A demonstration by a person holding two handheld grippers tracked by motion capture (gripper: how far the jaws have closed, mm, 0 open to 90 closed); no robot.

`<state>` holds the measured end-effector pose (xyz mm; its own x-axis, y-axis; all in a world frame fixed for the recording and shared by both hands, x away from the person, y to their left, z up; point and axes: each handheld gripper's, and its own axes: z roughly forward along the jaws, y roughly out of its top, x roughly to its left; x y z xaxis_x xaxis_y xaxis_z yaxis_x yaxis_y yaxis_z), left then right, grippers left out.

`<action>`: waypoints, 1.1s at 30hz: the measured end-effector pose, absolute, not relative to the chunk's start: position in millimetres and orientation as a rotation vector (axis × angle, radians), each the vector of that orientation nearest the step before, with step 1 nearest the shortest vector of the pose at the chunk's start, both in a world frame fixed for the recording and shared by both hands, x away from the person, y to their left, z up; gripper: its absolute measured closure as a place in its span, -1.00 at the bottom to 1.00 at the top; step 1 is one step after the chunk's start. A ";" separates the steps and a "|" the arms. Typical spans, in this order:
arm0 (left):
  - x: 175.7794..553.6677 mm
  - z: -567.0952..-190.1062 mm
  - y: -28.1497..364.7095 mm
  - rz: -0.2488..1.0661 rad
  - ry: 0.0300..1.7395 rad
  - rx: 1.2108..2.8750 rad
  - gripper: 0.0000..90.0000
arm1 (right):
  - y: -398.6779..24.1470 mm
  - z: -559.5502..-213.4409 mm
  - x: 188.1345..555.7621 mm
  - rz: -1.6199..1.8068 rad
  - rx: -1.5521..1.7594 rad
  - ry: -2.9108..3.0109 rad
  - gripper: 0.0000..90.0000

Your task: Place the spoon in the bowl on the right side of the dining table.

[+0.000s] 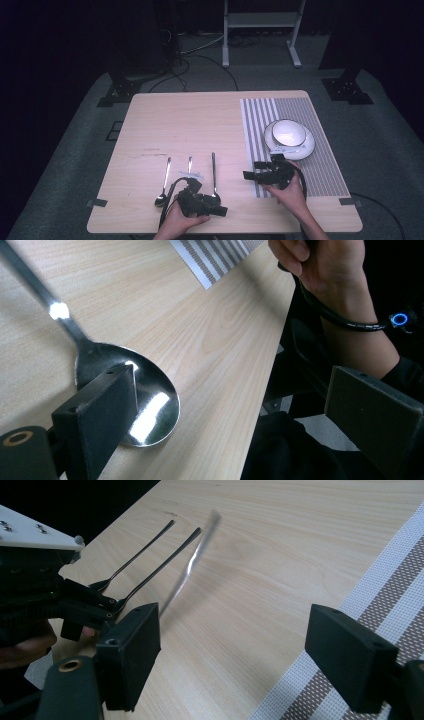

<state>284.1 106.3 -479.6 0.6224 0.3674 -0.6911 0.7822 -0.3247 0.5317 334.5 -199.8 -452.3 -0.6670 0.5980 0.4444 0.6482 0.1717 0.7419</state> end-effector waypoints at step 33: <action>284.4 -481.4 111.3 -0.588 0.918 1.905 -0.88 | -177.2 -465.9 350.6 -1.429 -1.237 -2.321 -0.52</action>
